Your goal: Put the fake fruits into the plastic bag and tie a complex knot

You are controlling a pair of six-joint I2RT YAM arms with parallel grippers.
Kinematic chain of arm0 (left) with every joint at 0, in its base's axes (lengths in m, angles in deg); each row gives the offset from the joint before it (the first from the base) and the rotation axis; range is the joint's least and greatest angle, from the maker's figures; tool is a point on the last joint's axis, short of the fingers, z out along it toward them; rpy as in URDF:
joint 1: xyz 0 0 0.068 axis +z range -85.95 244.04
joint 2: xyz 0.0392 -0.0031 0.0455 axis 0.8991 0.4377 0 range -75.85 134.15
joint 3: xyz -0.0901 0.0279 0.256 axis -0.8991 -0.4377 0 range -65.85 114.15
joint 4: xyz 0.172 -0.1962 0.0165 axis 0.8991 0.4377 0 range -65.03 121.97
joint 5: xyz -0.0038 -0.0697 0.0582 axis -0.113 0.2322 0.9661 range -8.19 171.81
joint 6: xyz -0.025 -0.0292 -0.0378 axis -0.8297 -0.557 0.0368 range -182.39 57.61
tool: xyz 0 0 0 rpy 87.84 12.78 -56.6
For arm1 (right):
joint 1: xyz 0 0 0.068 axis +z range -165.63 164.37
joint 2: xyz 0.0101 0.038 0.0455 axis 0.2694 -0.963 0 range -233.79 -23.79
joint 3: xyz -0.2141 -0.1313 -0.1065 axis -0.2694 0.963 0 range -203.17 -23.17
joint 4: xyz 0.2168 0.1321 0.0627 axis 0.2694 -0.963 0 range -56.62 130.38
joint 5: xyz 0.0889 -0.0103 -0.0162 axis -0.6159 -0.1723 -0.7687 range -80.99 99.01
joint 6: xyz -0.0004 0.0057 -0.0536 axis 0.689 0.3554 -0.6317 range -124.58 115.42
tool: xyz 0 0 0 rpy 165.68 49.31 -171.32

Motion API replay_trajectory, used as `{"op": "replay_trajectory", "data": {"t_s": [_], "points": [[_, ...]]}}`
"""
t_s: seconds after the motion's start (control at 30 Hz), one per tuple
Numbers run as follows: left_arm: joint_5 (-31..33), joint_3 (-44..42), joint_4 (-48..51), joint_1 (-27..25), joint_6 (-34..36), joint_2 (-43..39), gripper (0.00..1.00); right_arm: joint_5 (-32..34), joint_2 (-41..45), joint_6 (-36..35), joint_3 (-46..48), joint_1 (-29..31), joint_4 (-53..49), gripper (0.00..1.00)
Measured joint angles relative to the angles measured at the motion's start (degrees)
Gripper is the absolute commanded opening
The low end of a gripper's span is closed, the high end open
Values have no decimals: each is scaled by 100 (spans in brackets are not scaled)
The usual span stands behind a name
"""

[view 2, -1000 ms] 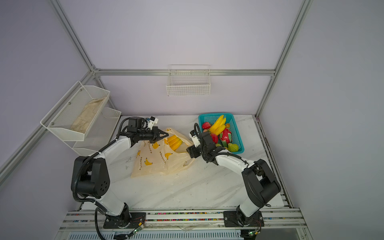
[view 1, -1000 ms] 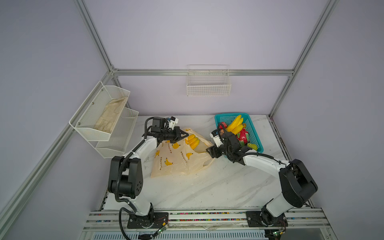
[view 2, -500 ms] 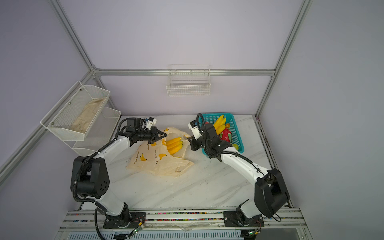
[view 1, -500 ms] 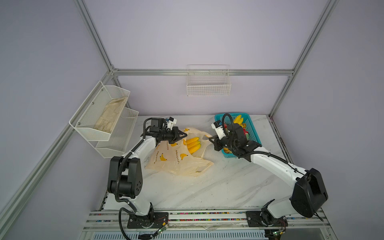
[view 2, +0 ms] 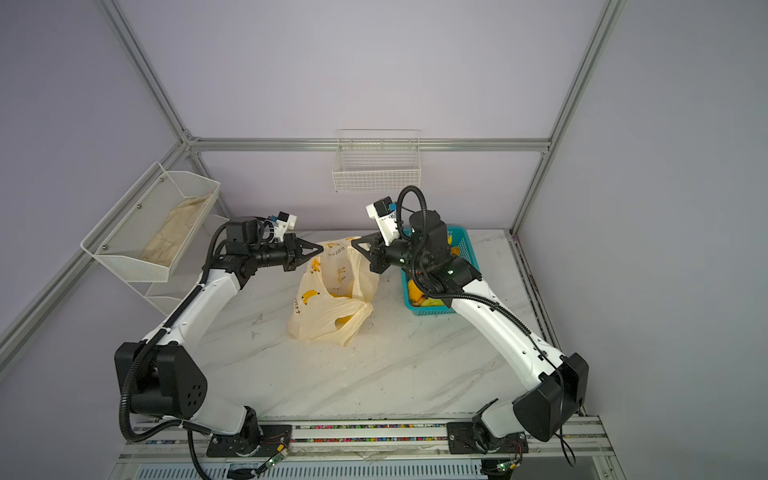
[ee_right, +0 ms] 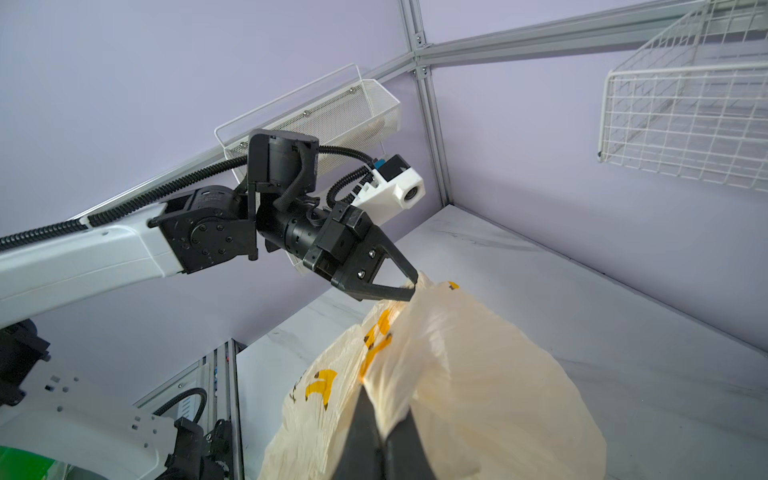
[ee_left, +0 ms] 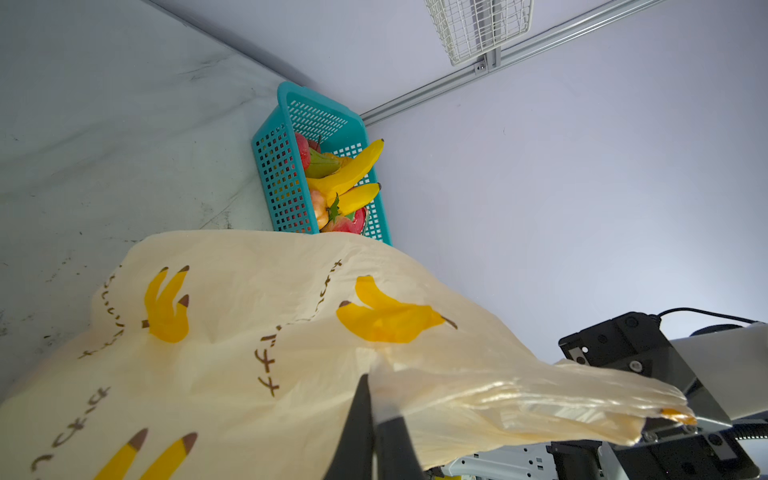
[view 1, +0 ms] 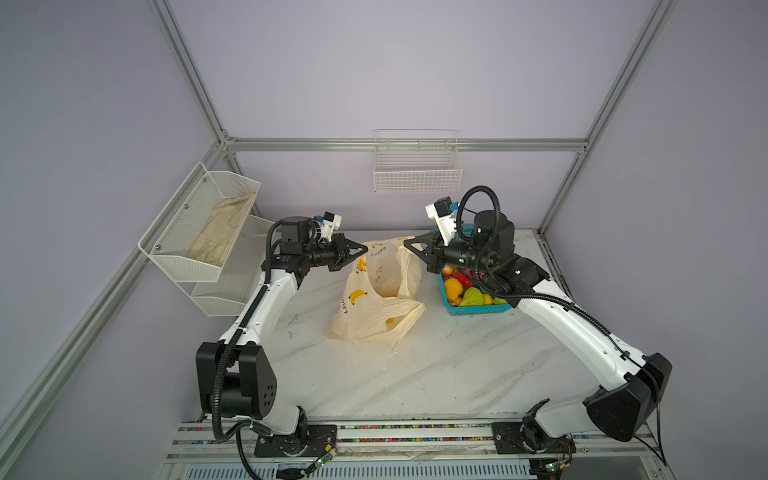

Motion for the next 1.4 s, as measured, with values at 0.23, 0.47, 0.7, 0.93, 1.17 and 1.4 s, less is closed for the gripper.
{"op": "replay_trajectory", "data": {"t_s": [0.23,0.47,0.7,0.93,1.17,1.4], "points": [[339,11,247,66,0,98,0,352,-645,31,-328,-273,-111,0],[662,11,271,79,63,330,0,697,-1567,-11,-568,-577,-219,25],[699,11,133,98,114,531,0,1436,-1314,-247,-192,-614,-638,48],[619,11,87,105,138,697,0,2059,-151,-332,831,-1012,-872,63],[597,11,50,103,140,704,0,2509,146,-197,1729,-1759,-898,69],[566,11,7,103,140,704,0,2667,-356,-170,1952,-1840,-1014,69]]}}
